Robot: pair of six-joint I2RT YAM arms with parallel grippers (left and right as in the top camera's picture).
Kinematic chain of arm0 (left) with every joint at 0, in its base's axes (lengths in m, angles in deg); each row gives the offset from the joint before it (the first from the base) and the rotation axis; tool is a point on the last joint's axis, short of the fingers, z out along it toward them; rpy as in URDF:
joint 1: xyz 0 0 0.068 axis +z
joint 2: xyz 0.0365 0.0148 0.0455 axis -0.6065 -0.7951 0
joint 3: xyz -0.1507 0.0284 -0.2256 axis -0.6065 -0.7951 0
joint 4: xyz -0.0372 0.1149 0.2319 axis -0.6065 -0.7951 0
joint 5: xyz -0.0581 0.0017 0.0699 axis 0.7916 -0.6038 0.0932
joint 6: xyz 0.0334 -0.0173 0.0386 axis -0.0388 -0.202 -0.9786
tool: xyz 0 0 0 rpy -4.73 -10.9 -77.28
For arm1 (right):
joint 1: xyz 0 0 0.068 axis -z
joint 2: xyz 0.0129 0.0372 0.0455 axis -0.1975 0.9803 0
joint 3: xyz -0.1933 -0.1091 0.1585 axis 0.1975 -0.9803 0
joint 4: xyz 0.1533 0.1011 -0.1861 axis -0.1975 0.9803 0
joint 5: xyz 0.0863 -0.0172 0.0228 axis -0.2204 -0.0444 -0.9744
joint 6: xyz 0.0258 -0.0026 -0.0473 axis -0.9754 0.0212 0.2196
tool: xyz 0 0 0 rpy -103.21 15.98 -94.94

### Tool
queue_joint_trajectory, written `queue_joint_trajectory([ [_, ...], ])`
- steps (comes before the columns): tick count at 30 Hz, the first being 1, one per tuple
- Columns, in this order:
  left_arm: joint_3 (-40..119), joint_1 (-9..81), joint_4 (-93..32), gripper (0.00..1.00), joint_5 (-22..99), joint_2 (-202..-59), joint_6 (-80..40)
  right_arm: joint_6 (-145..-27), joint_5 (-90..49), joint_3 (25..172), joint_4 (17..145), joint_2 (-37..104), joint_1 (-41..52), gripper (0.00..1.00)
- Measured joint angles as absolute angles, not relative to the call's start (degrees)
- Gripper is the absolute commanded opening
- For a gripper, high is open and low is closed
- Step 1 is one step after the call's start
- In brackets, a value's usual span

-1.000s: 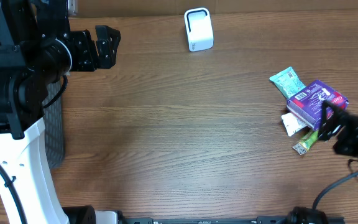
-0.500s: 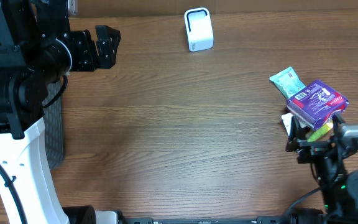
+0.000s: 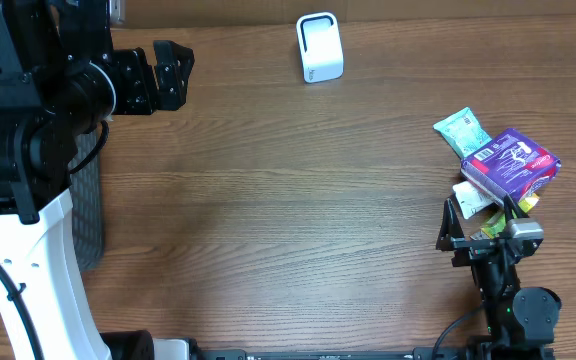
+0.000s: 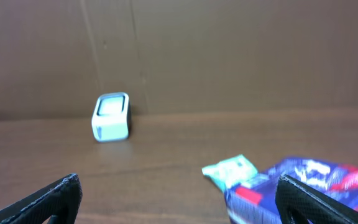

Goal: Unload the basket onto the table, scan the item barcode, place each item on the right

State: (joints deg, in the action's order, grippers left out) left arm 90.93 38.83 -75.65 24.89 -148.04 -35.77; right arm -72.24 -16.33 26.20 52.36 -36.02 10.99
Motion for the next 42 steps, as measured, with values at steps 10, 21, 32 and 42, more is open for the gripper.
queue_joint_trajectory([
  [10,90.93,38.83,-75.65,1.00,24.89,-148.04,-35.77,-72.30,-16.01,25.43,53.26,-36.06,10.16,1.00],
  [21,90.93,38.83,-75.65,1.00,24.89,-148.04,-35.77,-72.30,-15.94,25.45,53.28,-36.06,10.16,1.00],
  [32,90.93,38.83,-75.65,0.99,24.89,-148.04,-35.77,-72.30,-15.92,25.43,53.28,-36.06,10.16,1.00],
  [42,90.91,38.42,-75.56,1.00,23.39,-148.02,-35.82,-72.28,-15.92,25.45,53.26,-36.06,10.16,1.00],
])
